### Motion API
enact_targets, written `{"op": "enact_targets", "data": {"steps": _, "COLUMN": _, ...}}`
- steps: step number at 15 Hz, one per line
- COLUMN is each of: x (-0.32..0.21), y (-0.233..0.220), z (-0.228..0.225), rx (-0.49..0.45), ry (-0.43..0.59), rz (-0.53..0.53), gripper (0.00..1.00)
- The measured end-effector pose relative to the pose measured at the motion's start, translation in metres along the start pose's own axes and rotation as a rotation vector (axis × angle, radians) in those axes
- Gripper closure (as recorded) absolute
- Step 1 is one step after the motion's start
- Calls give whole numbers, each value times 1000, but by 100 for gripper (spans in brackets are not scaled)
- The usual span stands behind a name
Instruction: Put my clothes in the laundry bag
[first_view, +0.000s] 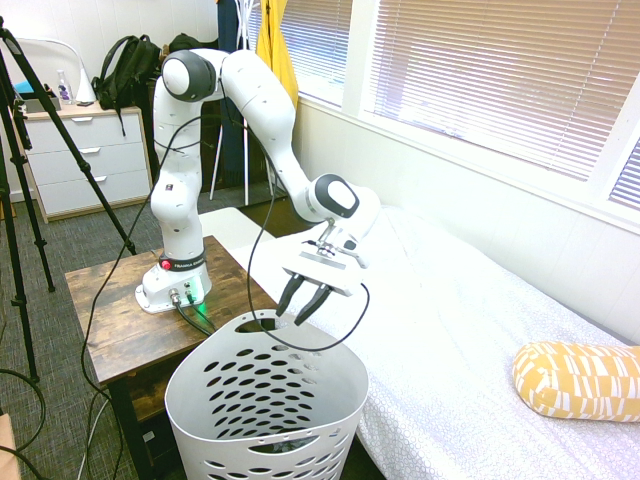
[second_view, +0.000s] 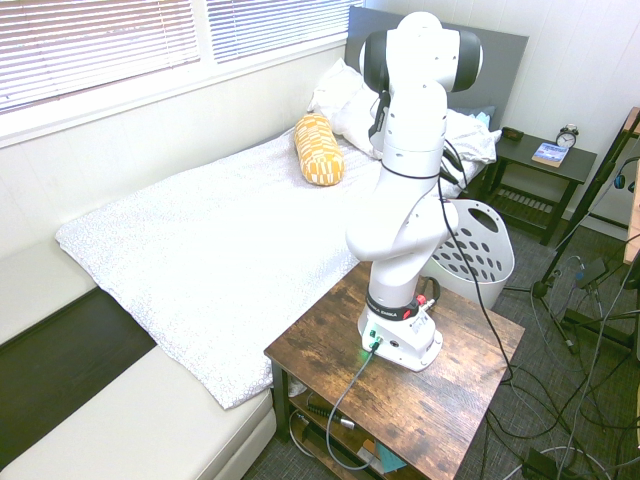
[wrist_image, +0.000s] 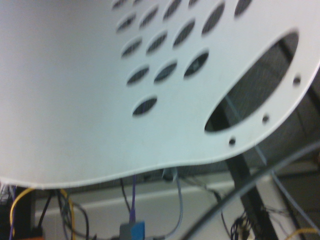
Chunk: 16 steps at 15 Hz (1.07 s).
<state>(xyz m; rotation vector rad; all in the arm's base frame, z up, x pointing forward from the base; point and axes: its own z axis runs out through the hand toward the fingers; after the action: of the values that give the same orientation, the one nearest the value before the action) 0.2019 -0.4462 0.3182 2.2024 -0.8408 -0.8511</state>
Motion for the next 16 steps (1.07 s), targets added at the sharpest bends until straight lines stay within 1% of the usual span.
{"op": "enact_targets", "data": {"steps": 2, "x": 7, "y": -19, "z": -18, "rx": 93, "ry": 85, "rz": 7, "gripper": 0}}
{"op": "enact_targets", "data": {"steps": 3, "x": 10, "y": -31, "z": -35, "rx": 143, "ry": 124, "rz": 10, "gripper": 0}}
{"op": "enact_targets", "data": {"steps": 5, "x": 12, "y": -63, "z": -80, "rx": 242, "ry": 205, "rz": 6, "gripper": 0}}
{"op": "enact_targets", "data": {"steps": 7, "x": 10, "y": -104, "z": -133, "rx": 330, "ry": 297, "rz": 18, "gripper": 0}}
{"op": "enact_targets", "data": {"steps": 9, "x": 5, "y": -146, "z": -183, "rx": 428, "ry": 384, "rz": 55, "gripper": 0}}
{"op": "enact_targets", "data": {"steps": 11, "x": -3, "y": -188, "z": -226, "rx": 539, "ry": 445, "rz": 105, "gripper": 0}}
{"op": "enact_targets", "data": {"steps": 13, "x": -16, "y": -236, "z": -264, "rx": 638, "ry": 459, "rz": 114, "gripper": 0}}
{"op": "enact_targets", "data": {"steps": 16, "x": -49, "y": -309, "z": -326, "rx": 737, "ry": 453, "rz": 46, "gripper": 0}}
